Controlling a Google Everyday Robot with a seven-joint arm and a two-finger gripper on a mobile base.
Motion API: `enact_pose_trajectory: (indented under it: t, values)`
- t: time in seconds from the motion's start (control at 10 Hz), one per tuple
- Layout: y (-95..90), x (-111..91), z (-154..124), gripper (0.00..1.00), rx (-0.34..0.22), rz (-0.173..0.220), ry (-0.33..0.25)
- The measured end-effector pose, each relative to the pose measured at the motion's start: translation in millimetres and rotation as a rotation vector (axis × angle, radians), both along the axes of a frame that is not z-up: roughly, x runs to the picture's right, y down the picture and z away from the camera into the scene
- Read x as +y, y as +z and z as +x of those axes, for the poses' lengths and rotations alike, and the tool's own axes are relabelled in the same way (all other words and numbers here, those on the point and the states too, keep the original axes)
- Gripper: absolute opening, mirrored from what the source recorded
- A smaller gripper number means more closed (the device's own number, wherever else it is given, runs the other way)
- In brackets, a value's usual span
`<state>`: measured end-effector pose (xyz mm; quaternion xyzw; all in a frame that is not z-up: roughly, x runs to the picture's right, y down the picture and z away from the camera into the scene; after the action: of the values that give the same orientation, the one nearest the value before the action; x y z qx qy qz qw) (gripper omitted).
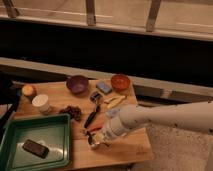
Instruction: Place fork in metal cup
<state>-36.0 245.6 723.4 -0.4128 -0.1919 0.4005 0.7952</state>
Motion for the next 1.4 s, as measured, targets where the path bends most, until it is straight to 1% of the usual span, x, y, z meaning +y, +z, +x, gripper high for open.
enact_pose_trajectory:
  t: [0.1, 0.2, 0.3, 0.4, 0.5, 0.6, 0.8, 0.9, 1.0, 1.1, 1.4]
  values:
    - [2.0, 6, -1, 0.0, -0.006, -0.016, 0.007]
    - [3.6, 11, -1, 0.03, -0.01, -0.032, 0.013]
    - [4.6, 14, -1, 0.09, -0.01, -0.039, 0.018]
    - [4.9, 17, 1, 0.21, -0.008, -0.047, 0.024]
    - [4.6, 18, 2, 0.3, -0.005, -0.051, 0.028]
    - [4.3, 17, 4, 0.39, 0.001, -0.047, 0.032]
    - [0.5, 8, 7, 0.61, 0.014, -0.028, 0.036]
    - [-1.0, 5, 7, 0.66, 0.015, -0.022, 0.035]
    - [-2.2, 2, 7, 0.67, 0.016, -0.015, 0.033]
    - [-3.5, -2, 6, 0.67, 0.017, -0.006, 0.03]
    - [-6.0, -2, 8, 0.67, 0.019, -0.003, 0.025]
